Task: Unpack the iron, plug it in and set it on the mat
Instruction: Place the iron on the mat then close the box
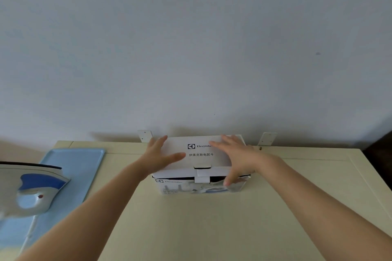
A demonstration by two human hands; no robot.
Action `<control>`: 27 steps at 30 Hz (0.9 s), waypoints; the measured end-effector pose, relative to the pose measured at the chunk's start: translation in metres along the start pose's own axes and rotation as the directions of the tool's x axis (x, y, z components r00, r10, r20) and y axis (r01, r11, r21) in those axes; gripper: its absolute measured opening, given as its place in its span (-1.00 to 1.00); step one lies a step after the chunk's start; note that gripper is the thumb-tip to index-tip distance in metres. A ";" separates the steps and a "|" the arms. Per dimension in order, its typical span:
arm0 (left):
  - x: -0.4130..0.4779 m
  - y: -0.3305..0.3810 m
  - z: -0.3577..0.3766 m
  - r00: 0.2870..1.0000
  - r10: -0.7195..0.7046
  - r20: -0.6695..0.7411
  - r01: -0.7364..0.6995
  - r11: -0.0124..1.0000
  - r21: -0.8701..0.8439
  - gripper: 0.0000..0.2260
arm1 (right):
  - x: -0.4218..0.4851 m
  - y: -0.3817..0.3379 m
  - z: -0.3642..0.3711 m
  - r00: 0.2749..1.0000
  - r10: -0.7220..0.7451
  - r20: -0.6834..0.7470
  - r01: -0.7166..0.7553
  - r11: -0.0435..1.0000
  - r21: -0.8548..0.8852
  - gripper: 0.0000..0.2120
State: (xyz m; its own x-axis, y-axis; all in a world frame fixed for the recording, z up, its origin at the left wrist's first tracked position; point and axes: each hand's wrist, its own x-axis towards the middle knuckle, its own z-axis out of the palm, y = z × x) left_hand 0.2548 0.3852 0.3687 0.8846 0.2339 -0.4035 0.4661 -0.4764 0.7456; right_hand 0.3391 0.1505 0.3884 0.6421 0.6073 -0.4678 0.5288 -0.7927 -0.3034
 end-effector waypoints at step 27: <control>-0.004 -0.016 0.037 0.992 0.124 0.029 -0.087 0.495 0.865 -0.10 | 0.007 0.015 0.063 0.975 -0.022 -0.220 -0.042 0.958 -0.284 -0.31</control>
State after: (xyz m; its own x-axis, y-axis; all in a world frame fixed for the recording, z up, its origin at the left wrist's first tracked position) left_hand 0.2434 0.3604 0.3386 0.9347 0.1486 -0.3230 0.1383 -0.9889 -0.0549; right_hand 0.3162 0.1396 0.3289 0.7366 0.6216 -0.2666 0.6370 -0.7700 -0.0354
